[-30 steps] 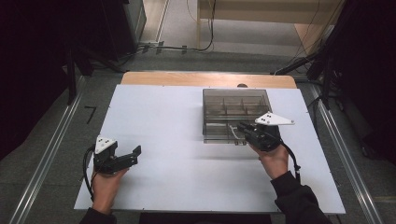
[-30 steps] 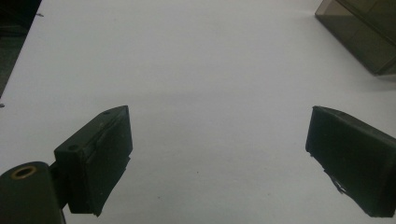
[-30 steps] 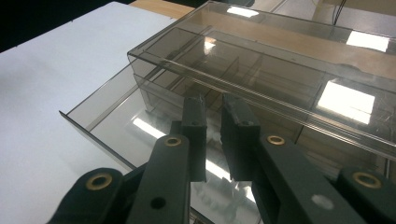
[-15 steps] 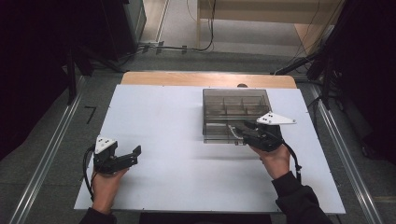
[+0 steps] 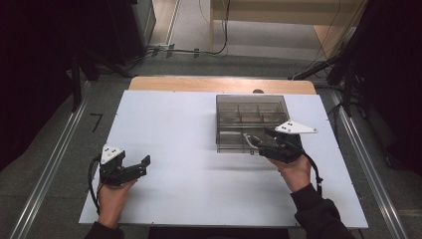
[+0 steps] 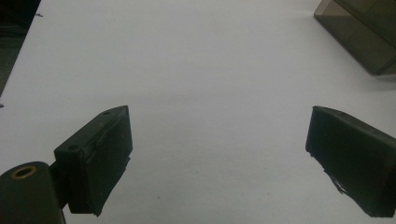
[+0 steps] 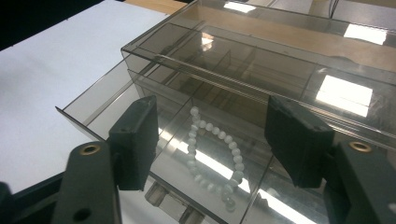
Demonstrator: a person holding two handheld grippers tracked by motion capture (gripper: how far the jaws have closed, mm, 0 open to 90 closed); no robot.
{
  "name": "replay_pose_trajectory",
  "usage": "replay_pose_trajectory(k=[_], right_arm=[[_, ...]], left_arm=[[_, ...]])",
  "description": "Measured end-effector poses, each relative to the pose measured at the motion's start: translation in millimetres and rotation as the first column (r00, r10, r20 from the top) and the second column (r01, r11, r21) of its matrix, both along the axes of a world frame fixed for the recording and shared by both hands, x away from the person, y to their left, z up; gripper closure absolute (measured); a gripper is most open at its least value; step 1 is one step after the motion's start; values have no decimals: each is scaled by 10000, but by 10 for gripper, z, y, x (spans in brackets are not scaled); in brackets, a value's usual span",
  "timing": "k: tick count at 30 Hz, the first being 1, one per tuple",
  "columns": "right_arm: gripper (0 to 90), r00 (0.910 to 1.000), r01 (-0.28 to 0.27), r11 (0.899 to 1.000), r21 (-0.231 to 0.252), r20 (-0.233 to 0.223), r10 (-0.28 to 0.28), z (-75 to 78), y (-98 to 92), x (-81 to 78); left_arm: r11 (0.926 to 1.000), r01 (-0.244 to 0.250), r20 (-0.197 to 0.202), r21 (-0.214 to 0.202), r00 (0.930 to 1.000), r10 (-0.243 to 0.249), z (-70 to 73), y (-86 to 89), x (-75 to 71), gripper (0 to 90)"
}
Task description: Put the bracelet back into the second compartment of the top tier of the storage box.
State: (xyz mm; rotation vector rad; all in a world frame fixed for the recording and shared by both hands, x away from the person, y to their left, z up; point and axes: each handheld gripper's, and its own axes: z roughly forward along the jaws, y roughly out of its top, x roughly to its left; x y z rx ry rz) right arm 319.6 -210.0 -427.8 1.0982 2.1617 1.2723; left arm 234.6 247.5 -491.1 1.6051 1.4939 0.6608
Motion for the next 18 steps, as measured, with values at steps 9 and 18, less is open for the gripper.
replay_pose_trajectory(k=[9, 18], right_arm=[[233, 9996, 273, 9994, -197, 10, -273, -9, -13, -5], [156, 9986, 521, 9982, -285, -119, -524, -14, -29, -25]], left_arm=[[10000, 22, -2, -33, 10000, -22, -2, -2, 3, 78], [10000, 6, -9, -26, 10000, -6, -1, 1, 2, 78]])
